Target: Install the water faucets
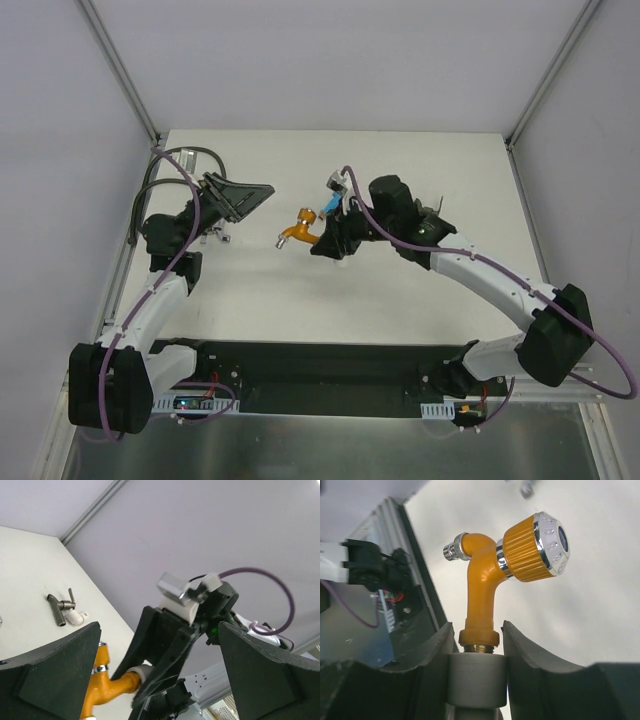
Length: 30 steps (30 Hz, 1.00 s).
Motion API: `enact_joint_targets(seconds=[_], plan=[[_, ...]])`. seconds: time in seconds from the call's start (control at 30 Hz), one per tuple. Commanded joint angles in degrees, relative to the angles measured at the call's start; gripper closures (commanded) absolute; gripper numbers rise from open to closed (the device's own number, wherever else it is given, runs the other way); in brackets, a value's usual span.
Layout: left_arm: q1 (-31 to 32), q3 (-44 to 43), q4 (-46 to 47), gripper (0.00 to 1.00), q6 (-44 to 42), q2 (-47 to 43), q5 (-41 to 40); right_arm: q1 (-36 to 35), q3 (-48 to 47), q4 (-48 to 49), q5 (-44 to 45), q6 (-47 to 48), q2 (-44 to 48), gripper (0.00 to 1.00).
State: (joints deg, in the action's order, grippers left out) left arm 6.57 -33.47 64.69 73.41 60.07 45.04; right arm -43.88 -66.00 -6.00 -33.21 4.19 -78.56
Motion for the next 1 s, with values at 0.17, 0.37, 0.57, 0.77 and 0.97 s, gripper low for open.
enact_joint_targets(seconds=[0.17, 0.37, 0.57, 0.77, 0.97], plan=[[-1.65, -1.86, -18.16, 0.01, -8.36, -4.7, -6.27, 1.34, 9.3, 2.39, 11.94, -0.84, -4.66, 0.98], [-2.17, -3.08, -23.63, 0.01, -13.19, -6.19, -8.12, 1.08, 8.88, 11.35, 10.0, -7.25, -16.5, 0.98], [-2.44, -3.88, -24.96, 0.01, -15.13, -6.9, -7.86, 0.99, 6.94, 12.68, 12.63, -9.28, -22.16, 0.8], [-2.96, -4.32, -25.13, 0.01, -15.66, -6.55, -6.89, 1.6, 8.16, 12.86, 16.33, -9.9, -22.42, 0.24], [-3.14, -4.32, -25.22, 0.01, -16.01, -6.46, -6.63, 4.59, 12.98, 12.15, 22.12, -12.79, -16.9, 0.0]])
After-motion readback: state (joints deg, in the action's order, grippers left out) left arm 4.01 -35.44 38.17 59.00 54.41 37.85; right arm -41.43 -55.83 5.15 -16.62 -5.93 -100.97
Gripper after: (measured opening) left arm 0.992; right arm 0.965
